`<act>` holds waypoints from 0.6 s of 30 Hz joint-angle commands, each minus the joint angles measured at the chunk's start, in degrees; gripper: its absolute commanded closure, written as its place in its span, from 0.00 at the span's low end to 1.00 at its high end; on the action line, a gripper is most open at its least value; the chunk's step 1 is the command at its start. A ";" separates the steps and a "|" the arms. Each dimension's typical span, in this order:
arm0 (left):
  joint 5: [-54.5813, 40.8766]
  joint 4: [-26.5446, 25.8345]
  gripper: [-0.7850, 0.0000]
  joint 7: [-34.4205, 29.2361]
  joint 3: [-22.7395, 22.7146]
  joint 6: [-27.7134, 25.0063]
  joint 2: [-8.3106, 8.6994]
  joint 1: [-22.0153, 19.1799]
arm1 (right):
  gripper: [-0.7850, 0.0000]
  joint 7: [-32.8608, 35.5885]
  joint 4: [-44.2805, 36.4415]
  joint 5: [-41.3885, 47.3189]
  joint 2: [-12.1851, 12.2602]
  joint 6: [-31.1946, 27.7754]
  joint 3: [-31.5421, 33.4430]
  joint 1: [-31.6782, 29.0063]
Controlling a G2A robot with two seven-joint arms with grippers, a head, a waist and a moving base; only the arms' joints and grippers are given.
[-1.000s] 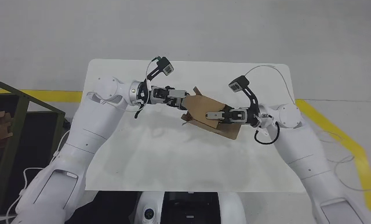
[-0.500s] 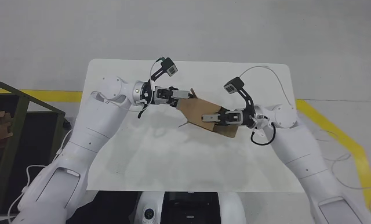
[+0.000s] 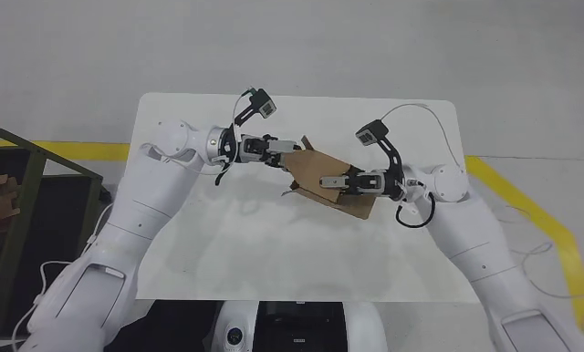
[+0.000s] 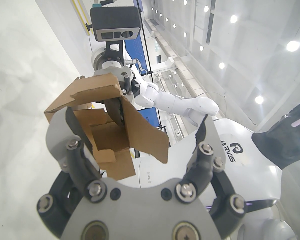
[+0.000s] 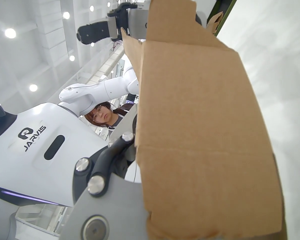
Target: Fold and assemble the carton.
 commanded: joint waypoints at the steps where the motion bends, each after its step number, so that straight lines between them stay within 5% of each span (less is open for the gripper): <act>1: 0.18 -0.16 0.00 0.09 -0.39 -0.01 0.11 0.22 | 1.00 -0.02 0.00 0.56 0.10 -0.02 0.43 -0.24; 18: 9.53 0.85 0.00 5.87 -6.88 -6.27 2.02 2.72 | 1.00 4.82 2.96 7.51 0.69 4.82 3.34 0.27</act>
